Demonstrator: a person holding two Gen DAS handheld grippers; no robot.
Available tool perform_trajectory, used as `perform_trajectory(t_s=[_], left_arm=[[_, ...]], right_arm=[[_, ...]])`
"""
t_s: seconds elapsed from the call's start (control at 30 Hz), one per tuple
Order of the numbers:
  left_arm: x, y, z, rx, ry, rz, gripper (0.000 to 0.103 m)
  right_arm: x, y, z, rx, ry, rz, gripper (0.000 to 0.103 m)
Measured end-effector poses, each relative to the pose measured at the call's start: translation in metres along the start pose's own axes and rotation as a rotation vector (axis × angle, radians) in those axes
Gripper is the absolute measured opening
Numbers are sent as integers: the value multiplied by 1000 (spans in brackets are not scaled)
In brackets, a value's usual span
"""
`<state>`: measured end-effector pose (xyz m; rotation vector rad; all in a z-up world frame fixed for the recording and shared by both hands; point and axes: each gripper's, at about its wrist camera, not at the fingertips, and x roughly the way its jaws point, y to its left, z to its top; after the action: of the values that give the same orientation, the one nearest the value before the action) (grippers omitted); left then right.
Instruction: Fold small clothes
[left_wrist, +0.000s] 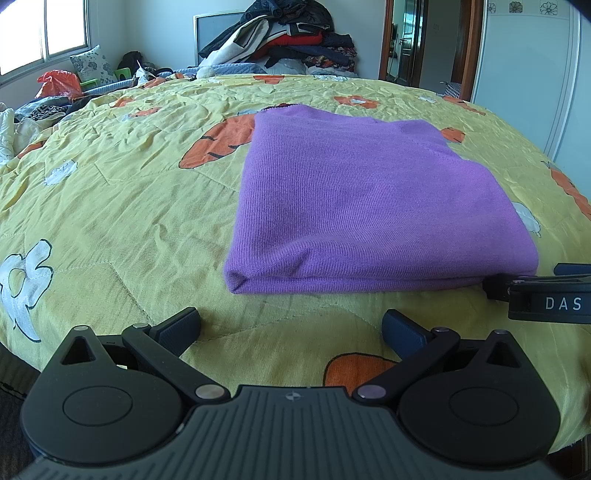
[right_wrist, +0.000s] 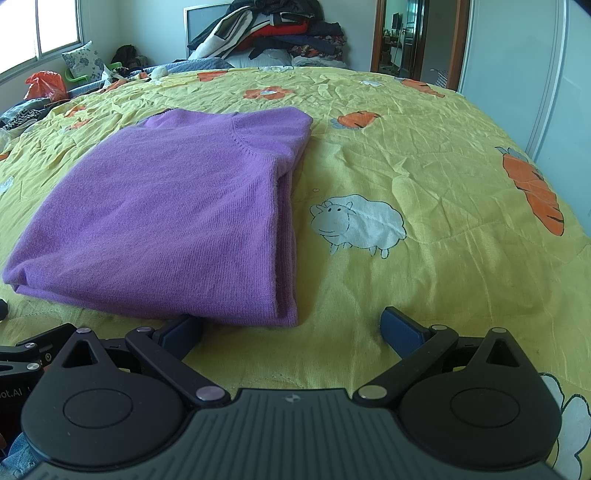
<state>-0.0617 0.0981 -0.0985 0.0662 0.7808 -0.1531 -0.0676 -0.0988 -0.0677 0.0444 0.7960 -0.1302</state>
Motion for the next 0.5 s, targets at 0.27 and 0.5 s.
perform_trajectory(t_s=[0.27,0.5], left_arm=[[0,0,0,0,0,0,103],[0,0,0,0,0,0,103]], right_arm=[[0,0,0,0,0,0,103],[0,0,-2,7,-14,-7,103]])
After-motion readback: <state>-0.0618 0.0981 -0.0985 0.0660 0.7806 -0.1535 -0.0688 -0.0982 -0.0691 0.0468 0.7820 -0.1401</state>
